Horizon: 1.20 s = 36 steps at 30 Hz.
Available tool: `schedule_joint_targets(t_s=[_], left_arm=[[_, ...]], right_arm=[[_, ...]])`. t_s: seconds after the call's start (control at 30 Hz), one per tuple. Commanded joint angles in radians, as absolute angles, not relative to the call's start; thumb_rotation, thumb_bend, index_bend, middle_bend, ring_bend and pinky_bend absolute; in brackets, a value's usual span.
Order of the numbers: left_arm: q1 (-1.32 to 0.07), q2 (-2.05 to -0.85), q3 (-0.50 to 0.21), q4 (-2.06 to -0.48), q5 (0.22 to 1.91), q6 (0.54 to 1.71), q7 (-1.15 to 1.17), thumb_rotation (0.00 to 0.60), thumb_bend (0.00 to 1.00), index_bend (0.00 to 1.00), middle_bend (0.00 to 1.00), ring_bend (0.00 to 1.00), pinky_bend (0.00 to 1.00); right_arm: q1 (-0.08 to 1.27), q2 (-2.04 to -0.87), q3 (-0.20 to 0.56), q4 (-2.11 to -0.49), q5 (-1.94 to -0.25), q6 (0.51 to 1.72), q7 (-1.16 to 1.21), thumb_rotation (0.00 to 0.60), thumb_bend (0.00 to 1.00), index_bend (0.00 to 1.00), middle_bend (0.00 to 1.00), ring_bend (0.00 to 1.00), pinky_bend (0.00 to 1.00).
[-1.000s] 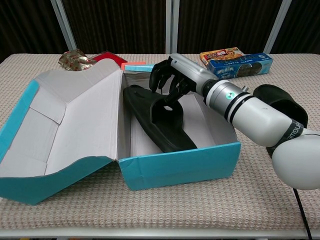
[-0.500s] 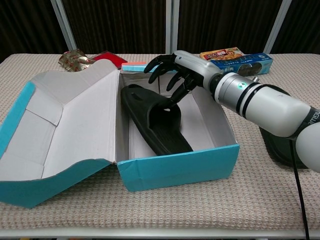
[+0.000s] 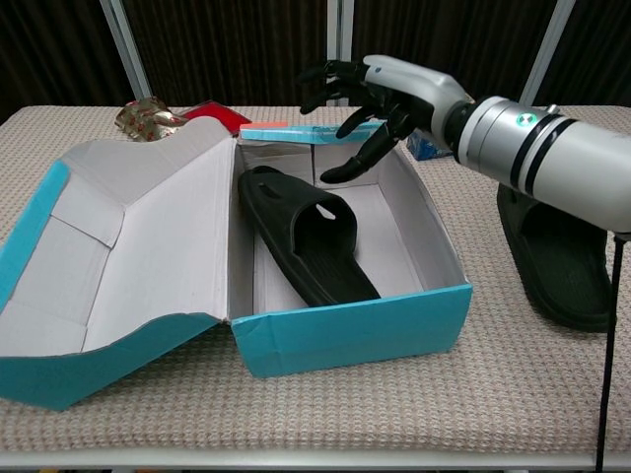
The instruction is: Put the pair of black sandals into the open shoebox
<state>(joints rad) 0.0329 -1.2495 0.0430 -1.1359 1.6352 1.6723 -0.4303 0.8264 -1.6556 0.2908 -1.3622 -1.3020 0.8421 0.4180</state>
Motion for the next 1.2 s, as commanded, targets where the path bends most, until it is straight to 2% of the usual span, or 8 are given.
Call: schedule_joint_targets(t_s=[0.03,0.33,0.5,0.63,0.8,0.97,1.2], left_arm=[[0.033,-1.247,0.045,-1.144,1.639,1.674,-0.422,0.6,0.07,0.11,0.14,0.0,0.09],[0.032,-1.239,0.048,-1.167,1.652,1.685,-0.403,0.6,0.07,0.11,0.14,0.0,0.09],[0.032,-1.238,0.05,-1.173,1.656,1.687,-0.399,0.6,0.07,0.11,0.14,0.0,0.09],[0.029,-1.239,0.051,-1.178,1.658,1.685,-0.398,0.6,0.07,0.11,0.14,0.0,0.09],[0.026,-1.238,0.053,-1.182,1.661,1.68,-0.396,0.6,0.07,0.11,0.14,0.0,0.09],[0.022,-1.236,0.056,-1.183,1.66,1.669,-0.405,0.6,0.07,0.11,0.14,0.0,0.09],[0.022,-1.234,0.059,-1.178,1.659,1.666,-0.414,0.6,0.07,0.11,0.14,0.0,0.09]], right_arm=[[0.795,-1.536,0.331,-1.494,-1.277,0.869,0.4,0.6,0.0,0.11,0.19,0.02,0.24],[0.726,-1.275,0.368,-1.709,-1.217,0.924,0.261,0.6,0.0,0.11,0.19,0.03,0.24],[0.692,-1.176,0.347,-1.732,-1.162,0.923,0.182,0.6,0.0,0.11,0.19,0.03,0.24],[0.682,-1.119,0.295,-1.7,-1.108,0.876,0.091,0.6,0.0,0.11,0.18,0.03,0.24],[0.706,-1.092,0.232,-1.658,-0.997,0.771,-0.012,0.6,0.0,0.09,0.17,0.03,0.24],[0.774,-1.072,0.17,-1.607,-0.886,0.576,-0.048,0.6,0.0,0.05,0.16,0.03,0.24],[0.831,-1.128,0.1,-1.55,-0.789,0.586,-0.147,0.6,0.0,0.02,0.11,0.0,0.19]])
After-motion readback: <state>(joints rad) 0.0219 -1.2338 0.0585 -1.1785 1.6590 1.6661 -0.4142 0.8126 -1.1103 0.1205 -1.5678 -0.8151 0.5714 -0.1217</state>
